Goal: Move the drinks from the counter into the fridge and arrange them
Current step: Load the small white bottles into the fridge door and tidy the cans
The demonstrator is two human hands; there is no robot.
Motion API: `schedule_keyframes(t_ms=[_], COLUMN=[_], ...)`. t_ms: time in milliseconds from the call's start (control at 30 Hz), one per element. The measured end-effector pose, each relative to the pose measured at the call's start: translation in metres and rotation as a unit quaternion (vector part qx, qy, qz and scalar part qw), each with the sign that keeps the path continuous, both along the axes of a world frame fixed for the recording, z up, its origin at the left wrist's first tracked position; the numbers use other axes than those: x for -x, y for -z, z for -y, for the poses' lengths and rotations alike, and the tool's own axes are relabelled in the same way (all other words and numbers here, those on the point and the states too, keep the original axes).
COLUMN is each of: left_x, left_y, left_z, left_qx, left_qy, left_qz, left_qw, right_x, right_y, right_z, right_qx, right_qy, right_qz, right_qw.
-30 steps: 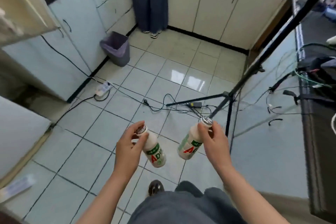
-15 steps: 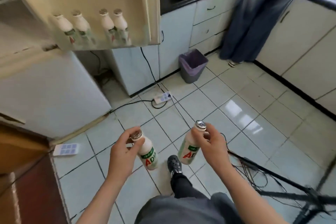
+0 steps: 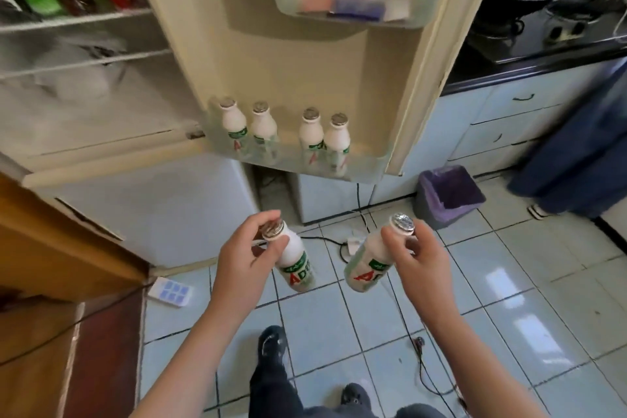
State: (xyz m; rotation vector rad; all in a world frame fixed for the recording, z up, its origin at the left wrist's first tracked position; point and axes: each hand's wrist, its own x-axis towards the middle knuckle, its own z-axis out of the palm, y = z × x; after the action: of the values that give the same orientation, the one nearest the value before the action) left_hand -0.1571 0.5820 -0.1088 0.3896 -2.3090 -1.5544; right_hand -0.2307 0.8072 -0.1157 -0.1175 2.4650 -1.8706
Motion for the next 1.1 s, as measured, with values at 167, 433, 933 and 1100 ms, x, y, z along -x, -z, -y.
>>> schedule_keyframes(t_ms=[167,433,933,1100], left_x=[0.059,0.160,0.253,0.264], left_y=[-0.018,-0.072,-0.082,-0.069], left_z=[0.063,0.139,0.149,0.150], left_qx=[0.004,0.035,0.234,0.268], left_qy=[0.022,0.146,0.267,0.295], left_qz=[-0.025,-0.079,-0.078,-0.029], left_qw=[0.999,0.985,0.932,0.917], right_x=[0.052,0.108,0.158,0.173], right_y=[-0.022,-0.054,-0.050,-0.041], right_z=[0.057,0.118,0.133,0.129], right_qx=[0.001,0.016,-0.041,-0.089], right_qy=[0.040,0.219,0.271,0.228], right_qz=[-0.044,-0.140,-0.128,-0.120], right_qw=[0.998,0.966,0.953,0.962])
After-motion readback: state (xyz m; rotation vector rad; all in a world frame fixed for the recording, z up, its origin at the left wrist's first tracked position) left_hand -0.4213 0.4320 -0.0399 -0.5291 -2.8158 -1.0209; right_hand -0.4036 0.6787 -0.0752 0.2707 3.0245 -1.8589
